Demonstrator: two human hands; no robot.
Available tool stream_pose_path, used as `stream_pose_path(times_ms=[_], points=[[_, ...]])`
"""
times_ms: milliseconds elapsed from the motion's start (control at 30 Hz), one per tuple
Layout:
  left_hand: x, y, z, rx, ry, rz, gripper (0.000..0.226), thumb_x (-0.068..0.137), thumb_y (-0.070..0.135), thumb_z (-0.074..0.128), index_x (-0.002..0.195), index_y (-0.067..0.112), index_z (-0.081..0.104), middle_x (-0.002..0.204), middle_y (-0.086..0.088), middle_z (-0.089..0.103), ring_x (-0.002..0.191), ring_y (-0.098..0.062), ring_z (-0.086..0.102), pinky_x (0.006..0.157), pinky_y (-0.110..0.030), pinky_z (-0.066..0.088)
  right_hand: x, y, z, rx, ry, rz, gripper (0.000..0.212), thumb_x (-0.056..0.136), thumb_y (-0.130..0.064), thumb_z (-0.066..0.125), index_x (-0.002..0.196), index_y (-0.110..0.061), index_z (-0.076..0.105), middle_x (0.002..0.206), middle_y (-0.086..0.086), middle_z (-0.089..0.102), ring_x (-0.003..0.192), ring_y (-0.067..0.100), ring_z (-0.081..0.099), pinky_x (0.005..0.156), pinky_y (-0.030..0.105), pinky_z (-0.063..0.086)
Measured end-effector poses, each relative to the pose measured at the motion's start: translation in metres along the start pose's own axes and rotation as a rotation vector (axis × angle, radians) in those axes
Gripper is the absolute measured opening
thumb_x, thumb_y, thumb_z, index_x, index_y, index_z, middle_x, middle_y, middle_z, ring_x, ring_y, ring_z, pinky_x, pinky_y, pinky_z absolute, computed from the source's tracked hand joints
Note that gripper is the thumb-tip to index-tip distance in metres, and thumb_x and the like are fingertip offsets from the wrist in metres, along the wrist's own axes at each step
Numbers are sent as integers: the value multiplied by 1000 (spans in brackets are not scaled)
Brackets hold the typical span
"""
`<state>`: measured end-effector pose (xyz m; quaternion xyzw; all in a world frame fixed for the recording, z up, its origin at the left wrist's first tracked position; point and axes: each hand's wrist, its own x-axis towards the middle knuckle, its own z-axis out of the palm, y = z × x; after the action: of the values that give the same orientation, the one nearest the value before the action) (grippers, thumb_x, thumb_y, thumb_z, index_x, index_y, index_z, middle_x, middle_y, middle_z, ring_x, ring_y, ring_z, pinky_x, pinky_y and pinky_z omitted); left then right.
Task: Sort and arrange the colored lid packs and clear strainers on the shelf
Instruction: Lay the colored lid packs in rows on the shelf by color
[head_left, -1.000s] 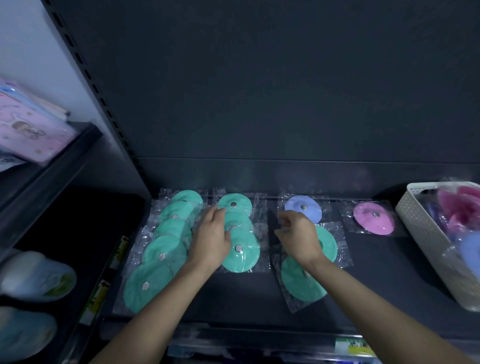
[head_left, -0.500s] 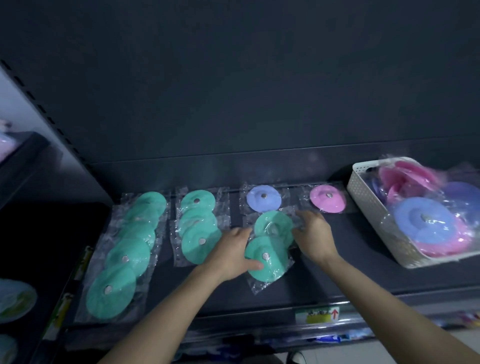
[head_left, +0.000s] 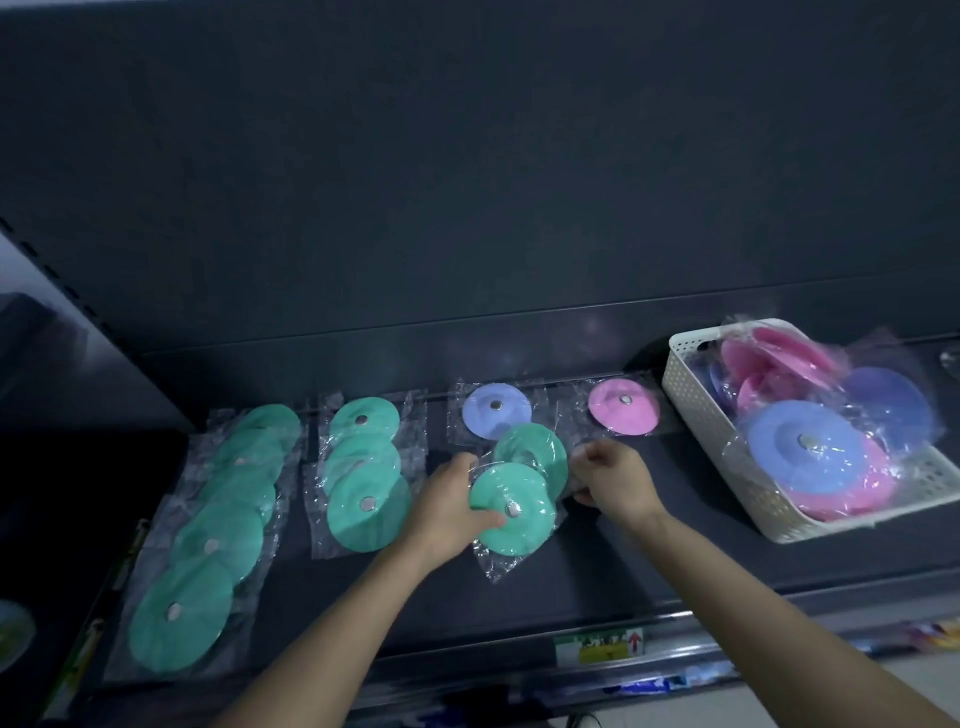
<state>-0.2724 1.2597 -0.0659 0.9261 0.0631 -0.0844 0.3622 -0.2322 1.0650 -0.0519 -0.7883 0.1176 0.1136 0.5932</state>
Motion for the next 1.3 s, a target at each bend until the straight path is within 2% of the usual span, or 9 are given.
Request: stream_pose_path(times_ms=[67, 133, 467, 667, 767, 933, 1067, 1200, 1300], points=[[1, 3, -2, -199, 51, -30, 19, 79, 15, 70, 88, 15, 53, 84, 3, 59, 81, -17, 56, 72, -29, 46, 0, -6, -7, 120, -7, -22, 19, 89, -3, 51, 71, -8, 53, 62, 9, 56, 61, 22, 53, 64, 39, 54], [2, 6, -5, -398, 70, -114, 16, 85, 8, 61, 76, 15, 51, 78, 1, 57, 74, -16, 53, 71, -36, 51, 0, -11, -13, 117, 8, -72, 16, 90, -7, 53, 74, -9, 55, 67, 6, 59, 65, 20, 56, 70, 45, 56], [-2, 19, -15, -1009, 203, -359, 21, 86, -12, 53, 93, 6, 44, 90, -10, 51, 78, -18, 57, 64, -31, 53, -13, -42, -28, -197, 187, -457, 11, 89, -10, 57, 78, -9, 59, 73, -3, 63, 61, 4, 52, 59, 11, 39], [-1, 27, -8, -1025, 216, -452, 29, 84, -16, 51, 107, 2, 47, 100, -18, 58, 85, -24, 60, 65, -32, 53, -33, -22, 0, -380, -42, -536, 17, 85, -15, 63, 70, -11, 56, 70, 2, 63, 67, 20, 58, 66, 31, 47], [-5, 30, -7, -1042, 166, -470, 6, 92, 1, 51, 88, 6, 51, 88, -16, 66, 73, -23, 63, 61, -34, 53, -45, -6, 19, -483, -157, -642, 18, 85, -17, 63, 69, -11, 55, 74, -1, 57, 71, 15, 51, 68, 22, 40], [-8, 23, -9, -969, 134, -433, 29, 89, 34, 64, 90, 6, 54, 83, -12, 69, 71, -22, 66, 56, -31, 55, -52, 9, 31, -553, -297, -712, 18, 88, -16, 59, 72, -8, 57, 76, -4, 53, 73, 10, 47, 71, 23, 40], [-11, 16, -2, -868, 184, -355, 26, 82, -6, 65, 74, 7, 44, 79, -14, 53, 73, -24, 61, 54, -24, 55, -45, 6, 16, -498, -183, -626, 9, 87, -8, 60, 83, -7, 67, 85, 1, 66, 81, 14, 58, 76, 24, 46], [-16, 20, -3, -770, 169, -225, 29, 84, -5, 58, 71, 12, 40, 69, -7, 47, 65, -13, 52, 57, -23, 49, -25, 2, -8, -518, 21, -455, 20, 87, -19, 64, 105, -10, 64, 99, 2, 61, 93, 19, 56, 76, 22, 39], [-18, 24, -7, -758, 154, -147, 28, 84, 0, 62, 71, 15, 42, 70, -8, 47, 67, -13, 48, 59, -26, 40, -20, -1, -17, -320, -29, -247, 45, 82, -36, 70, 118, -13, 54, 105, -5, 59, 97, 14, 56, 78, 20, 40]])
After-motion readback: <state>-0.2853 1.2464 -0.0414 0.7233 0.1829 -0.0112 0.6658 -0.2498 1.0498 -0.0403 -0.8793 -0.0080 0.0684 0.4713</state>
